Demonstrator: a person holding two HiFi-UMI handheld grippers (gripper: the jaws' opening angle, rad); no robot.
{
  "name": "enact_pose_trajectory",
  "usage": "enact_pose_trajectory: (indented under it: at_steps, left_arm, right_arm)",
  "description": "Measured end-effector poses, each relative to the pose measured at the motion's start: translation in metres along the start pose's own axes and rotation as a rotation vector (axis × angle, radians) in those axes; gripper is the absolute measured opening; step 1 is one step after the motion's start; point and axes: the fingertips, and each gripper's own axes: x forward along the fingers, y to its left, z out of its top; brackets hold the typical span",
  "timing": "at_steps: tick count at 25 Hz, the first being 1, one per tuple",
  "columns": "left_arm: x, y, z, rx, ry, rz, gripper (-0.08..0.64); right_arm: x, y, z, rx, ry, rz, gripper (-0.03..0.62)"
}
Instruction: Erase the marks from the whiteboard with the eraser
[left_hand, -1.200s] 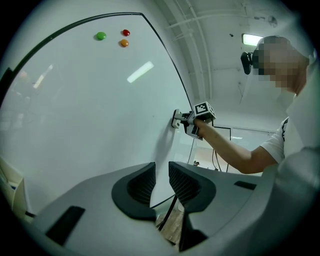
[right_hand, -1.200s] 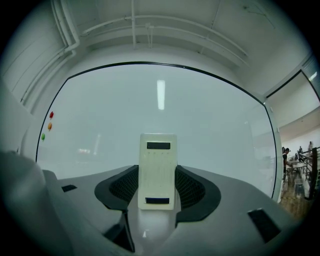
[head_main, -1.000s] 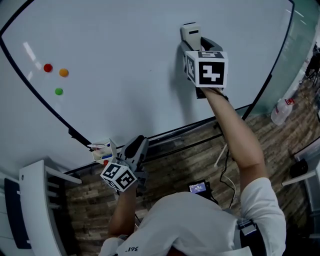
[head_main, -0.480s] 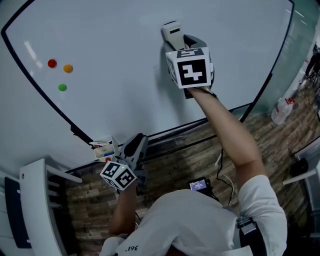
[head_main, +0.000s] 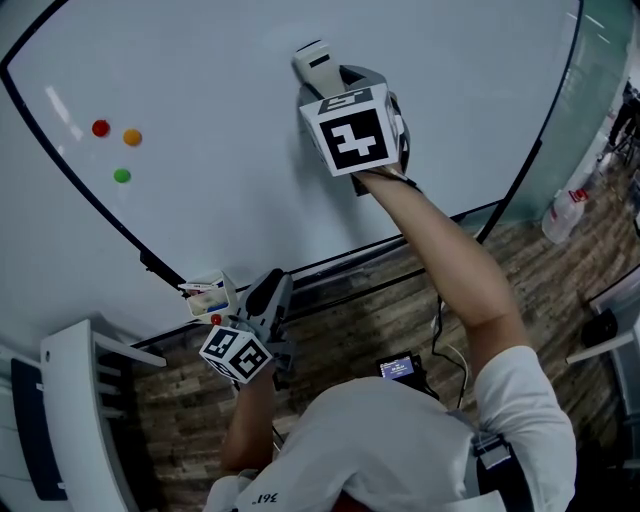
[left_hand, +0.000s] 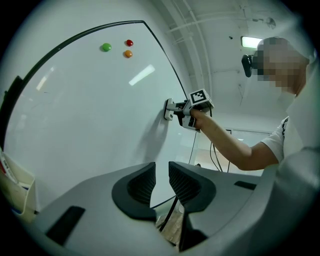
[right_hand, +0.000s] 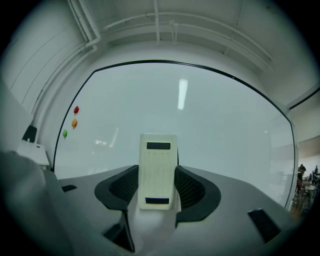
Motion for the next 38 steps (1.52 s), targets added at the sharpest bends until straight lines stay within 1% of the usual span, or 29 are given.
enact_pose_trajectory:
  at_steps: [7,13,18,20,23,26,28,32,35,38]
  left_arm:
    - [-0.005,-0.003,-0.005,-0.001,0.004,0.001,0.078]
    - [-0.016,-0.003,-0.003,-0.014,-0.005,0.038,0.078]
    - [-0.025,0.000,-0.001,-0.004,-0.013,0.058,0.078]
    - [-0.030,0.001,0.001,0.003,-0.018,0.065,0.078]
    - [-0.039,0.005,0.002,0.009,-0.021,0.094,0.078]
    - [-0.048,0.012,0.001,0.011,-0.027,0.113,0.078]
    - [-0.053,0.015,0.000,-0.004,-0.026,0.136,0.078]
    - [-0.056,0.020,-0.004,-0.020,-0.022,0.146,0.078]
    - [-0.056,0.023,-0.011,-0.054,-0.012,0.162,0.078]
    - [-0.051,0.024,-0.018,-0.075,-0.004,0.157,0.078]
  right_arm:
    - [0.001,0.026,0.005,-0.066,0.011,0.055,0.249]
    - [0.003,0.071,0.002,-0.111,0.014,0.157,0.249]
    - [0.005,0.108,-0.006,-0.108,0.025,0.276,0.249]
    - [0.003,0.125,-0.007,-0.104,0.023,0.341,0.249]
    - [-0.008,0.151,-0.006,-0.069,0.000,0.443,0.249]
    - [-0.019,0.167,-0.005,-0.081,-0.028,0.494,0.249]
    - [-0.025,0.175,-0.007,-0.082,-0.034,0.524,0.249]
    - [-0.034,0.177,-0.014,-0.061,-0.044,0.552,0.250]
    - [-0.040,0.170,-0.022,-0.041,-0.055,0.550,0.249]
    - [-0.042,0.158,-0.035,-0.049,-0.045,0.532,0.250]
